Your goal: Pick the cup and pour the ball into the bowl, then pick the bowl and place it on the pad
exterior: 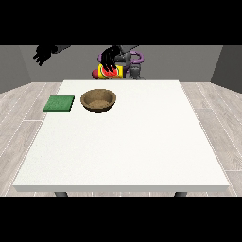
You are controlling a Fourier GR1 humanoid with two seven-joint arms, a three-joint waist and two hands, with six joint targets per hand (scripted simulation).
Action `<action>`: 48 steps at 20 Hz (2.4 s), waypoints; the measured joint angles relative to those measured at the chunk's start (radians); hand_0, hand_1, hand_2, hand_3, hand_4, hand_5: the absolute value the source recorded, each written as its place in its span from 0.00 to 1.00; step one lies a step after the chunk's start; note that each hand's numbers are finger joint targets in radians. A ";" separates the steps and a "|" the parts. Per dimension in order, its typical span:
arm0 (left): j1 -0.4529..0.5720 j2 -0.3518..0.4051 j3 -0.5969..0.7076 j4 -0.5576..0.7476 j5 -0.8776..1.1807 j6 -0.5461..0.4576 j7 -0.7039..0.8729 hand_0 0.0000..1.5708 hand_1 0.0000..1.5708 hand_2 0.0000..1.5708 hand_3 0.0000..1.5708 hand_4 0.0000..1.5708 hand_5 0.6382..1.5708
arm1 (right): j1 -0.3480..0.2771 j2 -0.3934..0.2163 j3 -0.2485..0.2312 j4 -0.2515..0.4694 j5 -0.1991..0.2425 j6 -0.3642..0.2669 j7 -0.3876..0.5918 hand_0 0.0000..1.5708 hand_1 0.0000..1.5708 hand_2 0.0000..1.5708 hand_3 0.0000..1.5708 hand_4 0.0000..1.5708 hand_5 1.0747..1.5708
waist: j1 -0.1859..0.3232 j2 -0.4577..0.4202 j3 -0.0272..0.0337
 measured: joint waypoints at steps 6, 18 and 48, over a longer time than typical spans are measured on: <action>0.067 0.071 0.199 -0.144 0.186 0.169 -0.097 0.51 0.51 0.76 0.56 0.83 0.98 | 0.003 -0.021 -0.037 0.008 0.000 -0.056 0.018 0.00 0.00 0.00 0.07 0.48 0.97 | 0.108 -0.016 -0.0034; 0.114 0.134 0.790 -0.449 0.943 0.115 -0.364 0.00 0.00 0.00 0.00 0.67 1.00 | 0.021 0.048 -0.047 0.023 0.038 -0.178 -0.036 0.00 0.00 0.00 0.00 0.46 0.99 | 0.291 0.057 -0.0087; 0.217 0.555 1.194 -0.602 1.525 -0.385 -0.400 0.00 0.00 0.00 0.00 0.65 0.96 | -0.174 0.161 -0.026 0.442 0.080 -0.207 -0.476 0.00 0.00 0.00 0.00 0.29 0.95 | 0.310 0.317 -0.0124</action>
